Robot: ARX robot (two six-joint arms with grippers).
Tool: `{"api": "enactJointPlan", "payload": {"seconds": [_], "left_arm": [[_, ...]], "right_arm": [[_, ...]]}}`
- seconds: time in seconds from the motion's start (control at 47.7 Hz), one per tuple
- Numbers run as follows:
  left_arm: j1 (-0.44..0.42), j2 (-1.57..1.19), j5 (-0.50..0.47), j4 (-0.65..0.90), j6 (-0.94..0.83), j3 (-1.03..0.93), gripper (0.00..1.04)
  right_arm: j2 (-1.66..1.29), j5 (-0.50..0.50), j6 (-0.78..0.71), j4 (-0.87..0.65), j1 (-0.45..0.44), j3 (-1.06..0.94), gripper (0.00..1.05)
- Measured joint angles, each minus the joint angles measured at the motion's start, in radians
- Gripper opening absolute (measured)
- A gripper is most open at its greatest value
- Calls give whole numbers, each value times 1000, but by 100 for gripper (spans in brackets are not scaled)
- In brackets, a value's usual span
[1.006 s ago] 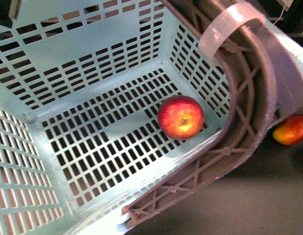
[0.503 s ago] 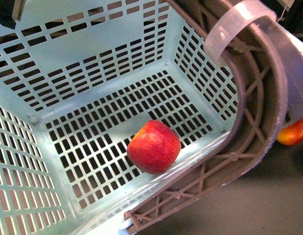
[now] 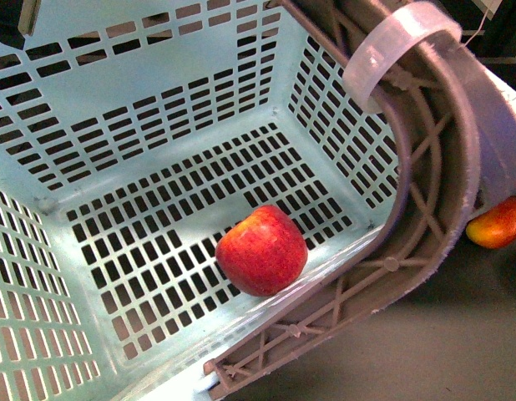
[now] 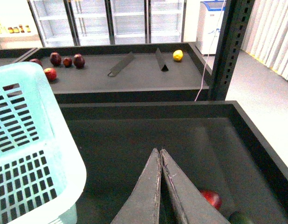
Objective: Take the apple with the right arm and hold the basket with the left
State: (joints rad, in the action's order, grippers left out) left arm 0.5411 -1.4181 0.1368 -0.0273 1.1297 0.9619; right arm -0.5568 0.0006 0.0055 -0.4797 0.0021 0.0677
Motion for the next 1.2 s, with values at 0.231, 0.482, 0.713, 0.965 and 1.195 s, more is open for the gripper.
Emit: {"api": "enactJointPlan", "payload": {"seconds": [0.231,0.482,0.713,0.965,1.195], "left_arm": [[0,0,3,0,0,0,5],[0,0,1,0,0,0,5],[0,0,1,0,0,0,5],[0,0,1,0,0,0,5],[0,0,2,0,1,0,5]], "right_arm": [[97,0,0,69,0,-29,2],[182,1,0,105,0,-50,2],[272,1,0,194,0,-50,2],[343,1,0,265,0,-50,2],[458,-2,-1,410,-1,-50,2]]}}
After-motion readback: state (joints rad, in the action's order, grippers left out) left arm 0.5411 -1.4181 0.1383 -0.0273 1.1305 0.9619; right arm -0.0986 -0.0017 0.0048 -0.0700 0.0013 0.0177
